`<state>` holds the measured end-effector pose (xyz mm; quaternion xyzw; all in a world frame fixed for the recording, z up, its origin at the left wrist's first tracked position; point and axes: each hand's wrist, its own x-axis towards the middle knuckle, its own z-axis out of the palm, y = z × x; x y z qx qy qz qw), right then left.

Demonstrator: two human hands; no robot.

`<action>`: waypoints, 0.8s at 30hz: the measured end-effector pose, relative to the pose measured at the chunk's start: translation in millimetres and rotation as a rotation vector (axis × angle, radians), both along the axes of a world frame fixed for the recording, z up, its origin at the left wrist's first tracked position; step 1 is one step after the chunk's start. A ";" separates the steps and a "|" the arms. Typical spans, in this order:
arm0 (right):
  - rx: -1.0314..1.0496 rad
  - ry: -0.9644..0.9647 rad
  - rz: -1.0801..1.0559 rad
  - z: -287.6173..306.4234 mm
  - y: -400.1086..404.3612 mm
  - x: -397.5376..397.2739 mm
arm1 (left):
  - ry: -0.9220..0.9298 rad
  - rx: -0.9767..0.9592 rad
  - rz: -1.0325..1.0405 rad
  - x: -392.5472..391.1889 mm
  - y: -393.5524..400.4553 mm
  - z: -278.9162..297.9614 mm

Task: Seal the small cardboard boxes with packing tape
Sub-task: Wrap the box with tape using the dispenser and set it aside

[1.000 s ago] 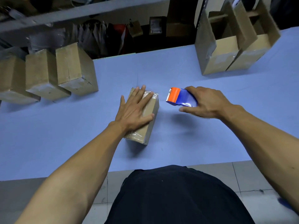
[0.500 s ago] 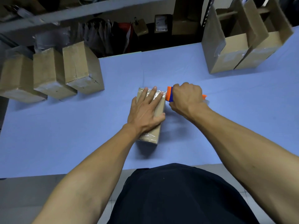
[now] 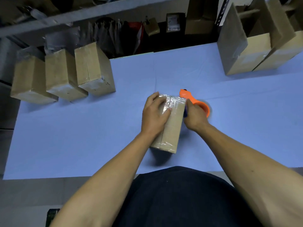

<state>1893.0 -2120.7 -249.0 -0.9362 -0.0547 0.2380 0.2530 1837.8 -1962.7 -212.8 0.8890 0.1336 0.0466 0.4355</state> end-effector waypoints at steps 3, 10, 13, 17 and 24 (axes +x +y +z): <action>0.076 -0.030 -0.190 12.2 3.5 3.4 | 0.146 -0.159 0.166 8.7 4.9 6.0; 0.524 0.107 -0.689 40.3 24.1 -1.5 | 0.245 -0.332 0.369 28.6 9.4 10.3; 0.534 -0.053 -0.671 57.7 30.8 -3.1 | 0.111 -0.269 0.340 27.1 12.6 21.1; 0.707 -0.186 -0.678 83.5 44.3 7.6 | -0.069 -0.377 0.334 37.8 26.5 48.4; 0.876 -0.266 -0.649 97.6 70.5 11.2 | -0.230 -0.523 0.411 34.2 47.3 53.9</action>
